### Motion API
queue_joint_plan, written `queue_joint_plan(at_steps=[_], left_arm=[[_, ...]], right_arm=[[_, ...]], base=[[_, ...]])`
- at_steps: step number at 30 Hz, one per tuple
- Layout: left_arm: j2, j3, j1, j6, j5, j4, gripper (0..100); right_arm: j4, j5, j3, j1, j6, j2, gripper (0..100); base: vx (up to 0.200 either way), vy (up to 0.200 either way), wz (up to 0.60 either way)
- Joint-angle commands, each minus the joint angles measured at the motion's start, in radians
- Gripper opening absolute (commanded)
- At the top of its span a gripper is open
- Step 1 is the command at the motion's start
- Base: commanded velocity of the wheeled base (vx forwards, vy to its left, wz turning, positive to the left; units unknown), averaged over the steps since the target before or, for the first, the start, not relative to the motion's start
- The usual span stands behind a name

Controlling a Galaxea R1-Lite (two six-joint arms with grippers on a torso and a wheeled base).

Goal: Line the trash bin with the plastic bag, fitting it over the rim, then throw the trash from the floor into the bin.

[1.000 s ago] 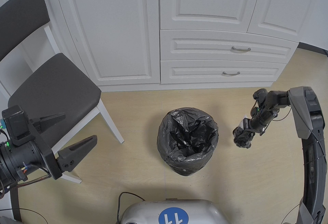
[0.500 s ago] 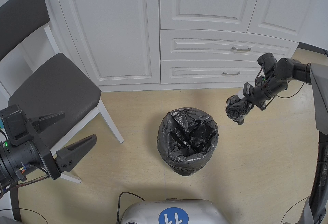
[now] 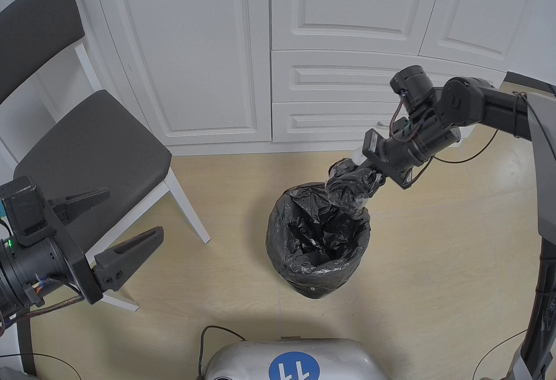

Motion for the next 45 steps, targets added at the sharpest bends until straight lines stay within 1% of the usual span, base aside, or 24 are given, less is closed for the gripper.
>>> queue_joint_plan(at_steps=[1, 11, 15, 18, 22, 31, 32, 35, 36, 42, 45], left_arm=[[0.005, 0.000, 0.000, -0.001, 0.001, -0.001, 100], [0.010, 0.003, 0.000, -0.001, 0.000, -0.001, 100], [0.013, 0.003, 0.000, -0.001, 0.000, -0.001, 100], [0.013, 0.003, 0.000, -0.001, 0.000, -0.001, 100], [0.014, 0.005, 0.000, -0.001, 0.000, -0.001, 100], [0.025, 0.005, 0.000, -0.001, -0.002, -0.001, 100], [0.026, 0.006, 0.000, -0.001, -0.002, -0.001, 100], [0.030, 0.006, 0.000, -0.001, -0.002, -0.001, 100], [0.030, 0.006, 0.000, -0.001, -0.002, -0.001, 100], [0.030, 0.006, 0.000, -0.001, -0.002, -0.001, 100], [0.030, 0.006, 0.000, -0.001, -0.002, -0.001, 100]], right_arm=[[-0.007, -0.006, 0.000, 0.051, 0.003, 0.091, 0], [0.007, -0.006, 0.000, 0.068, -0.016, 0.147, 0], [0.020, -0.006, 0.000, 0.098, -0.019, 0.177, 0], [0.019, -0.006, 0.000, 0.106, -0.020, 0.205, 0], [-0.033, -0.007, 0.000, 0.097, -0.028, 0.291, 0], [-0.136, -0.006, 0.000, 0.075, -0.022, 0.372, 0], [-0.171, -0.004, 0.000, 0.075, -0.016, 0.381, 0], [-0.205, -0.006, 0.000, 0.074, 0.007, 0.387, 0], [-0.240, -0.006, 0.000, 0.066, 0.041, 0.389, 0], [-0.322, -0.004, 0.000, 0.042, 0.103, 0.387, 0], [-0.392, -0.010, 0.000, 0.029, 0.158, 0.386, 0]], base=[[0.000, 0.000, 0.00], [0.000, 0.000, 0.00], [0.000, 0.000, 0.00], [0.000, 0.000, 0.00], [0.000, 0.000, 0.00], [0.000, 0.000, 0.00], [0.000, 0.000, 0.00], [0.000, 0.000, 0.00], [0.000, 0.000, 0.00], [0.000, 0.000, 0.00], [0.000, 0.000, 0.00]])
